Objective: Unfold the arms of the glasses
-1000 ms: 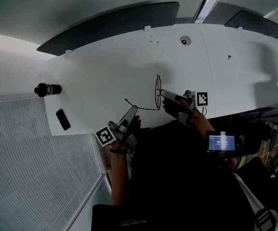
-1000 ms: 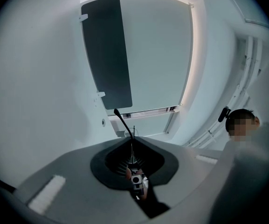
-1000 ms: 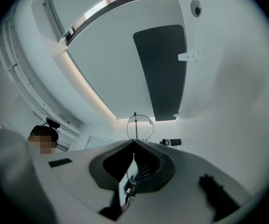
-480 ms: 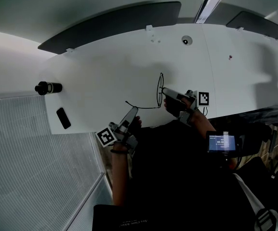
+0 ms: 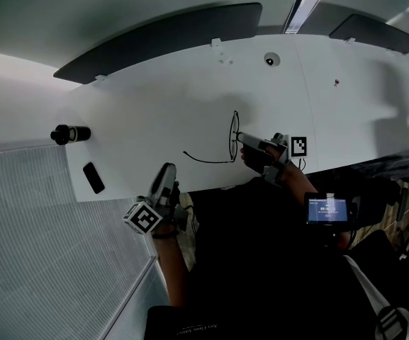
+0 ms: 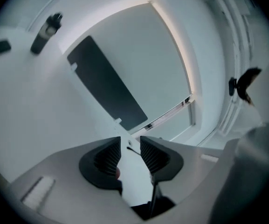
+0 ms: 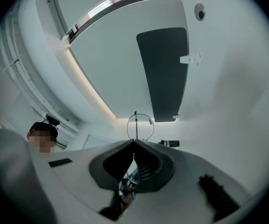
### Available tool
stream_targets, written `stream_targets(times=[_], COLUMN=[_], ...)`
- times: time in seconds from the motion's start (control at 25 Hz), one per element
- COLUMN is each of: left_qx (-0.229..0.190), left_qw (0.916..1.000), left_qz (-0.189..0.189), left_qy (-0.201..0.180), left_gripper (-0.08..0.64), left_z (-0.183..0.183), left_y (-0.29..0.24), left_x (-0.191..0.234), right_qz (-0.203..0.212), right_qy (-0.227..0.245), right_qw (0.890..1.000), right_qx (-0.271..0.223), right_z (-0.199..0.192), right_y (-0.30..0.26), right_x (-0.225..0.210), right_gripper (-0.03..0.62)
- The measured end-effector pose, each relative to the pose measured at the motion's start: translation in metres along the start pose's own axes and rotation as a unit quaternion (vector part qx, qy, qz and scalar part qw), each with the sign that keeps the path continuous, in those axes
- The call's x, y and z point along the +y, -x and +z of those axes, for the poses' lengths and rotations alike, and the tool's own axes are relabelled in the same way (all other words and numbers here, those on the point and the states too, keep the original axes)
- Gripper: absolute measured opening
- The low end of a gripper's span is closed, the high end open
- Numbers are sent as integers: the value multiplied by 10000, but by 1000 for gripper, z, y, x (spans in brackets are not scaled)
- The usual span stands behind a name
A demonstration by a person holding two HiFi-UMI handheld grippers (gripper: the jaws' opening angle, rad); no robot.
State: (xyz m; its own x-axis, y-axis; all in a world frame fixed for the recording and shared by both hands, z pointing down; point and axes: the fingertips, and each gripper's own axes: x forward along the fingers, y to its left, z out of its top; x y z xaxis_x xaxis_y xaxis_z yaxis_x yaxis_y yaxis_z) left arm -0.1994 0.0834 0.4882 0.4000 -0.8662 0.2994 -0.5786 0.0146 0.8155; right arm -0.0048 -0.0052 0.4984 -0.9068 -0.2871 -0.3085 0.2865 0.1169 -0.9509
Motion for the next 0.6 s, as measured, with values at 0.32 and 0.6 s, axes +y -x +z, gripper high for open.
stream_targets(times=[0.32,0.6], left_qx=[1538,2026], left_qw=[8803,8885], left_qz=[-23,-1211], left_qy=[-4488,-3935], left_gripper=[151,149], left_z=[7,-48], left_y=[-40,-90], left_x=[-88,-123], right_qz=[-120,91], right_qy=[194,460], right_qw=[9988,9954], right_qx=[427,835], right_z=[-15,-31], right_y=[-11,-23], right_x=[-2,13], right_gripper=[11,9])
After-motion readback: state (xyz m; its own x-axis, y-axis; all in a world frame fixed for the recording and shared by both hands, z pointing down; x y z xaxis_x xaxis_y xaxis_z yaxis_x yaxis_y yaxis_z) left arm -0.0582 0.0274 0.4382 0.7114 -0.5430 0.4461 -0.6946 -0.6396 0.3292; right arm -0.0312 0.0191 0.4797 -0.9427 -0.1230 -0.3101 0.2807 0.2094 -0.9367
